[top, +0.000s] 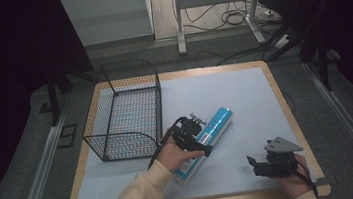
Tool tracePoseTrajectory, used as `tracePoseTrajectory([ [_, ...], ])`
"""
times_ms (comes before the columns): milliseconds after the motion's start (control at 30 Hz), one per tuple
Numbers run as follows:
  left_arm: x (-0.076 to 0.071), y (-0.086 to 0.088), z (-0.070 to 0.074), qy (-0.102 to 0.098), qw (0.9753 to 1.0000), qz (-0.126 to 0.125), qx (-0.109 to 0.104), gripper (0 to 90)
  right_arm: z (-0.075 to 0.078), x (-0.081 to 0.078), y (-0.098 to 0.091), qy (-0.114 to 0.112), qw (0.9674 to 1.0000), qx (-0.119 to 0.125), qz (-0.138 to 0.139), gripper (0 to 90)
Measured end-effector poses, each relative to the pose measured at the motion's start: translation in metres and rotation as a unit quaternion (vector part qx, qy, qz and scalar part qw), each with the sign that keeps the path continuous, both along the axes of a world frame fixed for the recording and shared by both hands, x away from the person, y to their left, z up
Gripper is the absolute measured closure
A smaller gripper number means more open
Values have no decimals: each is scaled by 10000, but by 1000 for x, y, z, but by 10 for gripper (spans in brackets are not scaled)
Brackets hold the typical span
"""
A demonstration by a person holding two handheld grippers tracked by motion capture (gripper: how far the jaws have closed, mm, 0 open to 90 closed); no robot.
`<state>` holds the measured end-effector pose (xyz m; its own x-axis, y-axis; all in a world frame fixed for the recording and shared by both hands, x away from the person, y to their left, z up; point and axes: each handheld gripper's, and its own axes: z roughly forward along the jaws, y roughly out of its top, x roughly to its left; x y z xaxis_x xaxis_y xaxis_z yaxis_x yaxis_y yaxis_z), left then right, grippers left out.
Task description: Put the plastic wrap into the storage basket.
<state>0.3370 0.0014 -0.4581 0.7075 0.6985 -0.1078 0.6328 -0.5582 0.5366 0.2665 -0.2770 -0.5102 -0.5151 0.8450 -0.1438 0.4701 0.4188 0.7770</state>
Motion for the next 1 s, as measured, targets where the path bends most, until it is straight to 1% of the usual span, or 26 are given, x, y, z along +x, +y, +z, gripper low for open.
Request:
tracePoseTrajectory([
  [67, 2, -4, -2, 58, 10000, -27, 40, 145, 0, 0, 0, -7, 10000, -5, -12, 112],
  [267, 7, -13, -6, 104, 9999, -24, 130, 146, 0, 0, 0, -6, 10000, -8, -16, 113],
  [433, 13, -21, -11, 158, 9995, -31, 284, 149, -1, 0, 1, -5, 10000, -26, -3, 113],
  [567, 19, -27, -14, 210, 9992, 55, 326, 157, -1, 0, 1, 4, 10000, -20, 7, 113],
  [600, 21, -28, -16, 248, 9990, 66, 368, 160, -1, 0, 1, 8, 10000, -21, 10, 113],
  [633, 23, -29, -19, 275, 9989, 110, 356, 164, -1, 0, 1, 12, 10000, -20, 15, 113],
  [700, 26, -31, -22, 325, 9983, 105, 477, 168, -1, 0, 1, 12, 10000, -25, 19, 113],
  [800, 31, -34, -28, 430, 9974, 134, 557, 194, -1, 0, 1, 10, 10000, -25, 15, 113],
  [900, 34, -37, -33, 613, 9961, 121, 627, 201, -1, 0, 1, 19, 10000, -29, 24, 113],
  [1000, 34, -39, -35, 628, 9954, 134, 706, 208, -1, 0, 0, 10, 10000, -33, 15, 113],
])
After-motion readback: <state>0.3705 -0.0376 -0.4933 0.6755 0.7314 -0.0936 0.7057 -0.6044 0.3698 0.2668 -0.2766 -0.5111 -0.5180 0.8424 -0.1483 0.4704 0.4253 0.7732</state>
